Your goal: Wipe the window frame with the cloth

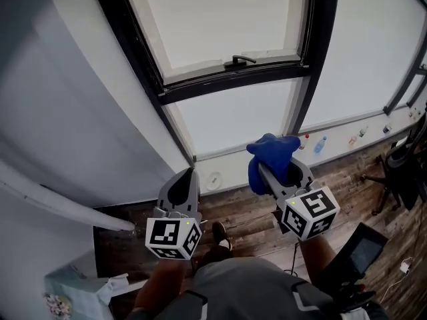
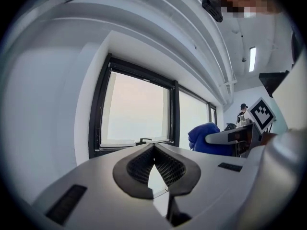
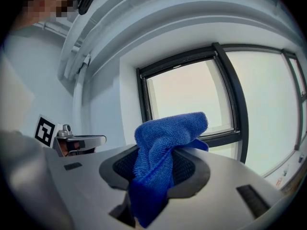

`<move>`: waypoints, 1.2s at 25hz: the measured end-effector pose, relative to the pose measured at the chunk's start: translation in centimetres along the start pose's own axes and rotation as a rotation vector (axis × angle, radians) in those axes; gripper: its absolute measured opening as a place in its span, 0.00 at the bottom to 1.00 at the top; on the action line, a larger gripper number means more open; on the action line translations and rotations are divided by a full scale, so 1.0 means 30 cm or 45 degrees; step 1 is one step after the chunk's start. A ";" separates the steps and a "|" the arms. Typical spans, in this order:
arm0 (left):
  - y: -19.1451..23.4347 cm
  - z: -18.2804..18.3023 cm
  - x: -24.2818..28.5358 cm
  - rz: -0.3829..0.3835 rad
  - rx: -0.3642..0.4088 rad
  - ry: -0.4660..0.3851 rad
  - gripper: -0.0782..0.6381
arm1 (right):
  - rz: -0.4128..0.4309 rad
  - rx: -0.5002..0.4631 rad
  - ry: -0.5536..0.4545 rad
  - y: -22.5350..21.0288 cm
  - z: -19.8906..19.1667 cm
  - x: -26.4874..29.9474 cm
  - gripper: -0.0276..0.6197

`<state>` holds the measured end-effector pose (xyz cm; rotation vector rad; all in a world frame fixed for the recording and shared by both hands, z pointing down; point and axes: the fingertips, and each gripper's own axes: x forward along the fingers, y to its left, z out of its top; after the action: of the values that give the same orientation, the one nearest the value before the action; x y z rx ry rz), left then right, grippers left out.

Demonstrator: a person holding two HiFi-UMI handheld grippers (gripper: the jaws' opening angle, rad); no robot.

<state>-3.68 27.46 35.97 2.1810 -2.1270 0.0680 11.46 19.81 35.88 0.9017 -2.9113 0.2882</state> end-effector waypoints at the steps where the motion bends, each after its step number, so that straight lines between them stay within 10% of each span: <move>1: 0.029 0.005 0.028 -0.020 -0.017 -0.001 0.12 | 0.018 -0.016 0.014 0.009 0.004 0.045 0.29; 30: 0.711 0.084 0.562 0.048 -0.012 -0.035 0.12 | 0.157 -0.049 0.161 0.091 0.062 1.124 0.29</move>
<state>-24.63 9.96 35.88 2.1491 -2.1790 0.0305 -17.90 3.04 38.06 0.6734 -2.8498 0.2853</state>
